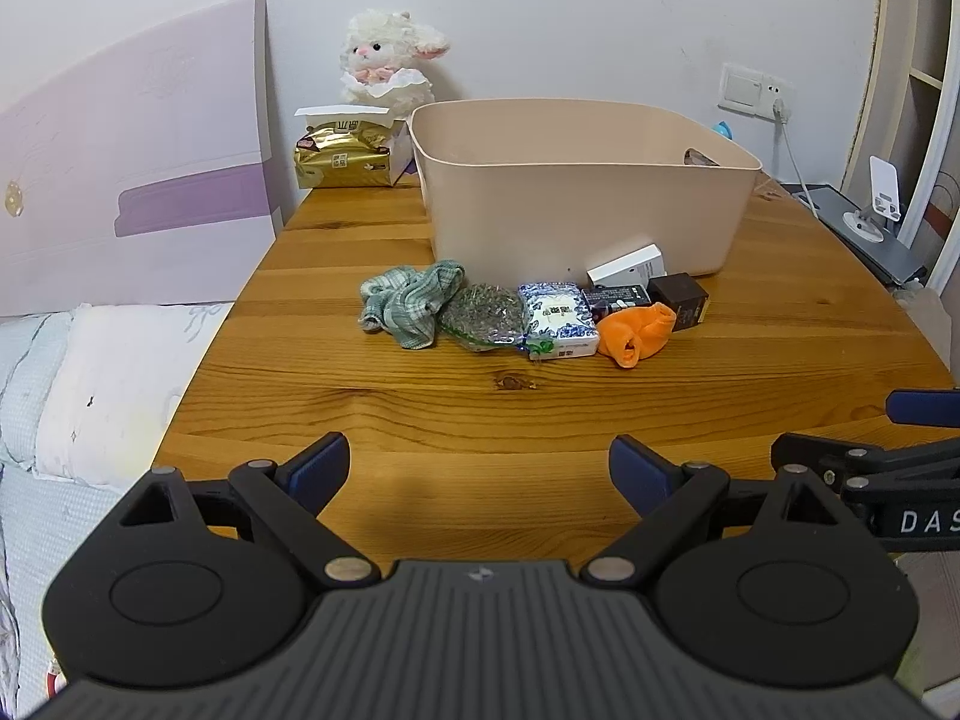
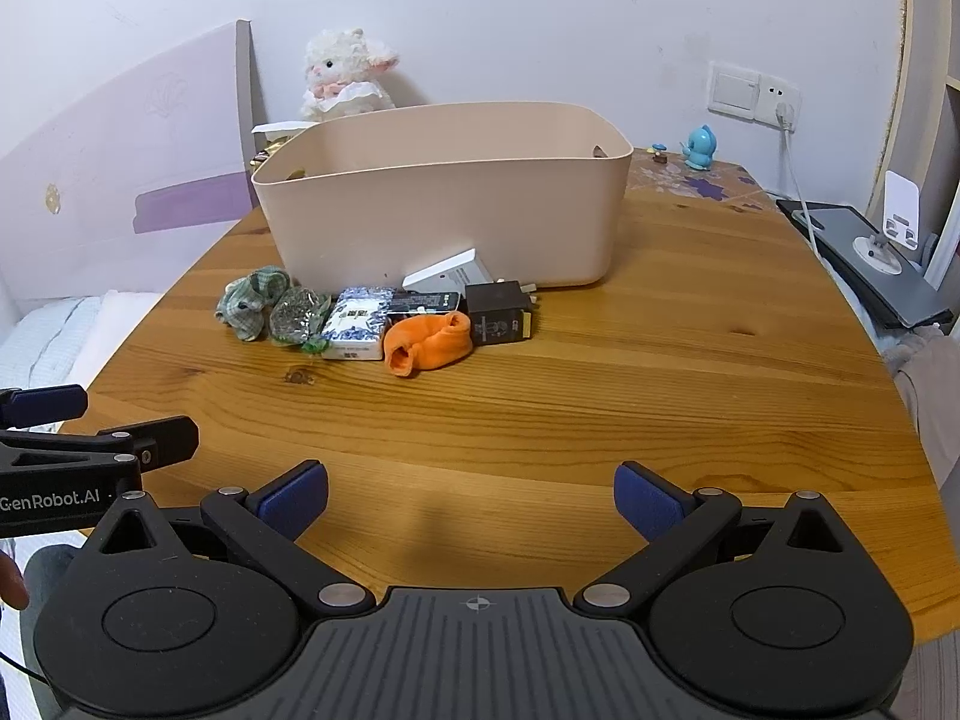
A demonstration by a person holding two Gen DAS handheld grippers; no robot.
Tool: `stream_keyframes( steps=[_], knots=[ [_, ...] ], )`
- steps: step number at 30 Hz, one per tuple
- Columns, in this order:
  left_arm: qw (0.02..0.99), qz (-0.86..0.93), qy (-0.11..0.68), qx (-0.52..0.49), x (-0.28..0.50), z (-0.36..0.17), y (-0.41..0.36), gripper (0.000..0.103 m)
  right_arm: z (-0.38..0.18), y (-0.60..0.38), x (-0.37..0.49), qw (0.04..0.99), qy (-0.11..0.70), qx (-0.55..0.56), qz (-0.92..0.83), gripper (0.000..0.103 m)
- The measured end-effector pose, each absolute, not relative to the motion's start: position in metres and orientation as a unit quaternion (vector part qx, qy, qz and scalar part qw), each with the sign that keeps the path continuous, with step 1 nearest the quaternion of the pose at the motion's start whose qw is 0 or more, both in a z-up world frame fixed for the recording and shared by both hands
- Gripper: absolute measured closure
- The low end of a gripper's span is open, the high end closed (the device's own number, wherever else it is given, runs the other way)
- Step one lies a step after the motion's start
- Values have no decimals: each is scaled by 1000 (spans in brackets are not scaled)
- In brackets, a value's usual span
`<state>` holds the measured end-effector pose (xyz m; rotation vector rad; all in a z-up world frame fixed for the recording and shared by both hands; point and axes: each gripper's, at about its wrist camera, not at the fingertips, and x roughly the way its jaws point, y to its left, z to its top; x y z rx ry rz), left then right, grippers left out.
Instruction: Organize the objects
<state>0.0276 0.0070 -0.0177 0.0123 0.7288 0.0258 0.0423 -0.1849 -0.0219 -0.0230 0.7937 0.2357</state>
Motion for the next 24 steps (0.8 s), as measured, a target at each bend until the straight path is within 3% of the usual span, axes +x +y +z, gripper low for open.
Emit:
stream_keyframes(
  steps=[24],
  knots=[
    [936,23,350,-10,27,-16,17,9,-19,-187,44,916,384,-17,112,0]
  ],
)
